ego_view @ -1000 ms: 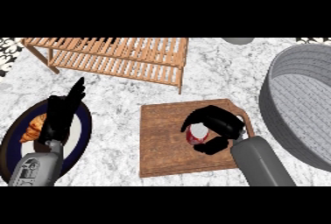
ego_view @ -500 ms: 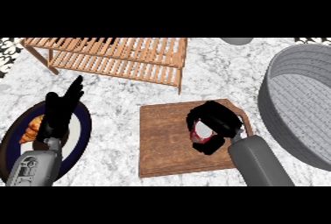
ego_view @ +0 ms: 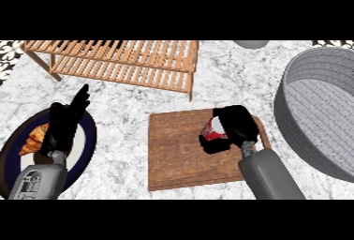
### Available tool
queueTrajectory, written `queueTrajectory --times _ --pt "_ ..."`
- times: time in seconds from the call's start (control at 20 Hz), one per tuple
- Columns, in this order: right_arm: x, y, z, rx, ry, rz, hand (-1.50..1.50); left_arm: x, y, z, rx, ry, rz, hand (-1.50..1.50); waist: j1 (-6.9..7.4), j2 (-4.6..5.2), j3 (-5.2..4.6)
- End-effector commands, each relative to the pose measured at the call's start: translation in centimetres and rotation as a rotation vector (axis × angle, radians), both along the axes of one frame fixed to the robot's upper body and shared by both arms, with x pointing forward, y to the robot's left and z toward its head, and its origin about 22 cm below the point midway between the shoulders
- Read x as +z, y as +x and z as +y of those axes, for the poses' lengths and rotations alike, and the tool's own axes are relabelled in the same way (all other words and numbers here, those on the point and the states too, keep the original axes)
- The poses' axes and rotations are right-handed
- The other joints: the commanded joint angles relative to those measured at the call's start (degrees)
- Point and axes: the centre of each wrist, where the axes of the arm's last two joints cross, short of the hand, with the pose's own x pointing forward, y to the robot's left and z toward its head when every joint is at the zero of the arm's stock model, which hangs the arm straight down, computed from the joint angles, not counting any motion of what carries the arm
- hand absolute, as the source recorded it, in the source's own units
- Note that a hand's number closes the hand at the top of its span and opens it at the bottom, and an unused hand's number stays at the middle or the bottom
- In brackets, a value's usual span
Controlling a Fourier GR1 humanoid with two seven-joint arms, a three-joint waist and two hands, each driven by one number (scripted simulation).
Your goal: Pick the can from the cutting board and place it in the basket
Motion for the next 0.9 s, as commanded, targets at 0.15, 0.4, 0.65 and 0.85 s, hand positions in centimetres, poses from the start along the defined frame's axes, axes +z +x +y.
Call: queueTrajectory --times 0.15,0.4,0.65,0.85 --pt "6.7 -2.0 2.2 -0.156 0.267 -0.044 1.5 0.3 -0.1 -0.4 -0.002 0.006 -0.011 0.0 0.14 0.26 0.24" --pt "12.2 -4.5 2.2 -0.169 0.574 -0.183 1.5 0.6 0.3 0.3 -0.003 -0.005 -0.002 0.0 0.04 0.17 0.27" --pt "20.8 -6.6 1.3 -0.224 0.68 -0.335 1.5 0.1 -0.1 -0.8 -0.017 0.009 -0.003 0.0 0.22 0.14 0.2" --pt "25.5 -7.4 1.0 -0.265 0.665 -0.393 1.5 -0.8 1.0 0.7 0.006 0.005 0.003 0.0 -0.15 0.56 0.17"
